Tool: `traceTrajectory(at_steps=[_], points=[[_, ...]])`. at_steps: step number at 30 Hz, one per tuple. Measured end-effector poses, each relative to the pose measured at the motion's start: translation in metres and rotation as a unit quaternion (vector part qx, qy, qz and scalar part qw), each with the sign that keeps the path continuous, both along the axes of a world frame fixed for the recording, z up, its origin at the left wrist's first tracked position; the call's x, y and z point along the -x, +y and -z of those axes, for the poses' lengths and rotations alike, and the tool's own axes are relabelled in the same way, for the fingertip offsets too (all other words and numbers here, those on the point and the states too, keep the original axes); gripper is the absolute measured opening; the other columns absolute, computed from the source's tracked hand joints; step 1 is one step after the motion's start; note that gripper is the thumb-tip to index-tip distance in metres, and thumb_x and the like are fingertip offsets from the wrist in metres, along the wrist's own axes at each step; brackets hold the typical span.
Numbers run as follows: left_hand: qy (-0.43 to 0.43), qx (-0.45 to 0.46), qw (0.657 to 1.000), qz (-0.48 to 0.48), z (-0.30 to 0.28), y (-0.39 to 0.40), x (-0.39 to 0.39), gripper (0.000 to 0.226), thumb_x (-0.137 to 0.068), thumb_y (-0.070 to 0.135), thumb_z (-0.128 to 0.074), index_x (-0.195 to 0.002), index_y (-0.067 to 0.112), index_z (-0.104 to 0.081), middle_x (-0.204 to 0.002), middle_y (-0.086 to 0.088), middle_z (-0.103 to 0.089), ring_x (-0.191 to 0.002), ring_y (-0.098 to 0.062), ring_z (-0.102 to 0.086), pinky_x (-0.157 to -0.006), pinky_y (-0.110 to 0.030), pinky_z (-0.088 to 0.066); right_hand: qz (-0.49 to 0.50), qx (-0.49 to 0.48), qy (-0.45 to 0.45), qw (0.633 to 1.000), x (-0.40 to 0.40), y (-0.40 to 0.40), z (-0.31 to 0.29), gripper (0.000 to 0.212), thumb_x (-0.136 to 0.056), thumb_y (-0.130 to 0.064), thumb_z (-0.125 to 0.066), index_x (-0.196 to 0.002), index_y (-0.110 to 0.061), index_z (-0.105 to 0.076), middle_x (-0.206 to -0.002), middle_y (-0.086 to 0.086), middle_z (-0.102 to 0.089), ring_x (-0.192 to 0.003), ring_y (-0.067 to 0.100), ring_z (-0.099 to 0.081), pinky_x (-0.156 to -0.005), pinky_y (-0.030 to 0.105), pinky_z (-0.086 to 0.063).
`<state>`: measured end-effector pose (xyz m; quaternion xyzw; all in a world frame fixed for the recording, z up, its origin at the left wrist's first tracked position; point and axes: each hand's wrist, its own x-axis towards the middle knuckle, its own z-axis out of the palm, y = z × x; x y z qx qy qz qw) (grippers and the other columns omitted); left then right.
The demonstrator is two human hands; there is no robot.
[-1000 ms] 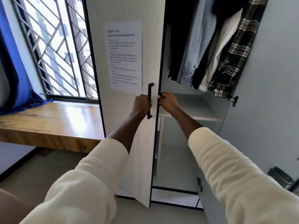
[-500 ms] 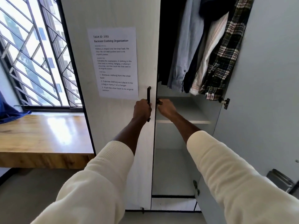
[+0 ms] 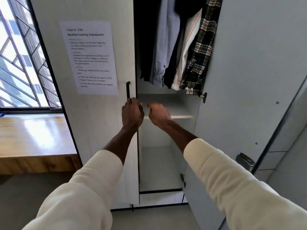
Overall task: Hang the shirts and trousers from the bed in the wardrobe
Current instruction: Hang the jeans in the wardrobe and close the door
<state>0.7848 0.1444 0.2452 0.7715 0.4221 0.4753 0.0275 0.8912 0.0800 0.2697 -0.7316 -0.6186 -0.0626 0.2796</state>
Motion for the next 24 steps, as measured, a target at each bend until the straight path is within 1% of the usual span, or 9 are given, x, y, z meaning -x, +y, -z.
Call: traceTrajectory(at_steps=[3, 8, 10, 13, 15, 17, 20, 22, 24], points=[[0.007, -0.032, 0.999, 0.021, 0.018, -0.032, -0.025, 0.013, -0.095, 0.016, -0.051, -0.1, 0.007, -0.059, -0.101, -0.013, -0.06, -0.095, -0.034, -0.055, -0.082, -0.042, -0.041, -0.014, -0.056, -0.017, 0.998, -0.016, -0.04, 0.009, 0.035, -0.096, -0.006, -0.048, -0.13, -0.007, -0.057, -0.13, 0.013, -0.059, -0.117, 0.029, -0.056, -0.096, 0.039, -0.046], [-0.011, -0.054, 0.997, 0.046, 0.04, -0.12, -0.106, 0.027, -0.096, 0.02, -0.051, -0.12, 0.008, -0.055, -0.121, -0.013, -0.057, -0.11, -0.031, -0.051, -0.092, -0.042, -0.04, 0.003, -0.244, -0.073, 0.967, -0.082, -0.139, 0.028, 0.017, -0.087, -0.002, -0.06, -0.104, -0.003, -0.064, -0.098, 0.015, -0.064, -0.088, 0.032, -0.059, -0.079, 0.043, -0.052], [-0.008, -0.062, 0.996, 0.066, 0.043, -0.163, -0.148, 0.033, -0.095, 0.02, -0.055, -0.125, 0.008, -0.052, -0.127, -0.014, -0.054, -0.114, -0.031, -0.049, -0.096, -0.043, -0.041, 0.042, -0.317, -0.104, 0.942, -0.119, -0.18, 0.029, 0.018, -0.085, -0.007, -0.063, -0.102, -0.006, -0.059, -0.101, 0.013, -0.059, -0.089, 0.028, -0.052, -0.079, 0.041, -0.049], [-0.006, -0.074, 0.991, 0.116, 0.04, -0.22, -0.199, 0.04, -0.1, 0.031, -0.049, -0.134, 0.009, -0.046, -0.139, -0.015, -0.048, -0.128, -0.031, -0.042, -0.107, -0.044, -0.035, 0.116, -0.42, -0.074, 0.897, -0.17, -0.234, 0.017, 0.029, -0.093, -0.028, -0.056, -0.114, -0.01, -0.047, -0.119, 0.007, -0.042, -0.106, 0.024, -0.042, -0.09, 0.034, -0.03], [0.022, -0.08, 0.985, 0.15, 0.034, -0.246, -0.224, 0.046, -0.103, 0.039, -0.038, -0.14, 0.013, -0.041, -0.151, -0.013, -0.037, -0.14, -0.03, -0.031, -0.116, -0.045, -0.025, 0.174, -0.465, 0.006, 0.868, -0.206, -0.26, 0.0, 0.037, -0.096, -0.038, -0.046, -0.118, -0.009, -0.046, -0.125, 0.007, -0.039, -0.113, 0.023, -0.039, -0.091, 0.032, -0.025], [0.047, -0.095, 0.98, 0.168, 0.027, -0.261, -0.243, 0.048, -0.104, 0.042, -0.033, -0.144, 0.015, -0.038, -0.159, -0.009, -0.026, -0.147, -0.028, -0.02, -0.12, -0.046, -0.016, 0.22, -0.452, 0.157, 0.85, -0.247, -0.273, -0.014, 0.034, -0.099, -0.037, -0.042, -0.117, -0.009, -0.049, -0.124, 0.01, -0.046, -0.115, 0.022, -0.042, -0.093, 0.034, -0.028], [0.041, -0.097, 0.979, 0.173, 0.019, -0.27, -0.254, 0.046, -0.104, 0.038, -0.038, -0.143, 0.014, -0.039, -0.16, -0.009, -0.022, -0.148, -0.028, -0.016, -0.12, -0.049, -0.018, 0.147, -0.295, 0.364, 0.871, -0.297, -0.279, -0.015, 0.029, -0.102, -0.036, -0.034, -0.093, -0.017, -0.054, -0.097, 0.006, -0.055, -0.091, 0.022, -0.05, -0.084, 0.041, -0.039], [0.028, -0.112, 0.979, 0.165, 0.017, -0.27, -0.253, 0.044, -0.102, 0.033, -0.042, -0.14, 0.011, -0.041, -0.158, -0.011, -0.027, -0.146, -0.03, -0.021, -0.117, -0.05, -0.022, 0.114, -0.217, 0.43, 0.869, -0.306, -0.281, -0.008, 0.039, -0.101, -0.043, -0.031, -0.085, -0.018, -0.056, -0.086, 0.005, -0.059, -0.08, 0.02, -0.053, -0.074, 0.037, -0.044], [0.018, -0.119, 0.982, 0.148, 0.017, -0.262, -0.244, 0.044, -0.1, 0.031, -0.045, -0.139, 0.009, -0.043, -0.155, -0.015, -0.032, -0.142, -0.033, -0.028, -0.115, -0.048, -0.025, 0.11, -0.223, 0.457, 0.854, -0.299, -0.282, -0.003, 0.042, -0.101, -0.043, -0.03, -0.073, -0.019, -0.051, -0.07, 0.002, -0.052, -0.066, 0.016, -0.047, -0.062, 0.032, -0.037]])
